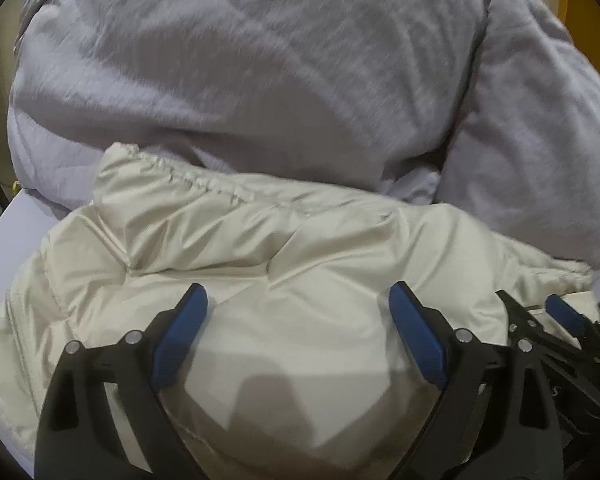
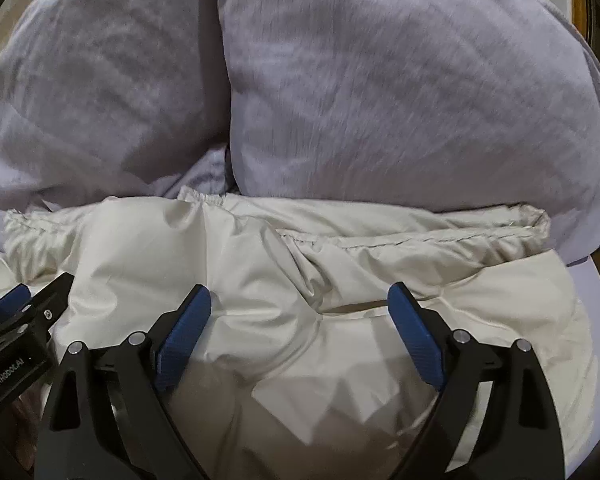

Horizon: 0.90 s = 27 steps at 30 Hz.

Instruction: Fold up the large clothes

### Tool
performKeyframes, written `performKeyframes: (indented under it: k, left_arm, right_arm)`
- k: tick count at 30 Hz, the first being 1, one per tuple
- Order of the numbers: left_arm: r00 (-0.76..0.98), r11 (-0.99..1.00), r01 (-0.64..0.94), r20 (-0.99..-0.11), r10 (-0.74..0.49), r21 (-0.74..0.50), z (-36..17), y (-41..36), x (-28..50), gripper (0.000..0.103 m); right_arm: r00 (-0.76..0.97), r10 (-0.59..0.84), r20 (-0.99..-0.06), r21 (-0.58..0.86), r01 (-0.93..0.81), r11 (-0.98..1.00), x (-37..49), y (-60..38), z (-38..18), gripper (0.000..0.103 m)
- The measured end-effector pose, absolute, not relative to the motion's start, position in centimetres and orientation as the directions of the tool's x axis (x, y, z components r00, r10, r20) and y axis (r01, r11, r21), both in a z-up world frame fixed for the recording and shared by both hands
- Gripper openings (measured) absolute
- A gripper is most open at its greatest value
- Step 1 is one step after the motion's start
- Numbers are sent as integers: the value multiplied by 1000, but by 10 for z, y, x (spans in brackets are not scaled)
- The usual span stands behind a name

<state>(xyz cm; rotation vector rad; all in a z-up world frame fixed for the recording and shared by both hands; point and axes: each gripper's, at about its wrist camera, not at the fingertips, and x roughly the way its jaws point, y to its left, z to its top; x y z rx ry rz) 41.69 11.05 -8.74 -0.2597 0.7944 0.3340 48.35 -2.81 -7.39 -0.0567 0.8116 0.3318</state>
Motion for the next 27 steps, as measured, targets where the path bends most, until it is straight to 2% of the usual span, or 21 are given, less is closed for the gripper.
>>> performKeyframes:
  k: [4, 27]
  left_arm:
    - [649, 919, -390, -726, 228, -60, -97, 110, 420, 93]
    - [628, 909, -414, -740, 242, -54, -132, 107, 447, 97]
  right_arm:
    - [635, 272, -723, 80, -315, 946, 490, -18, -89, 94]
    - [639, 252, -727, 78, -287, 955, 493, -5, -122, 98]
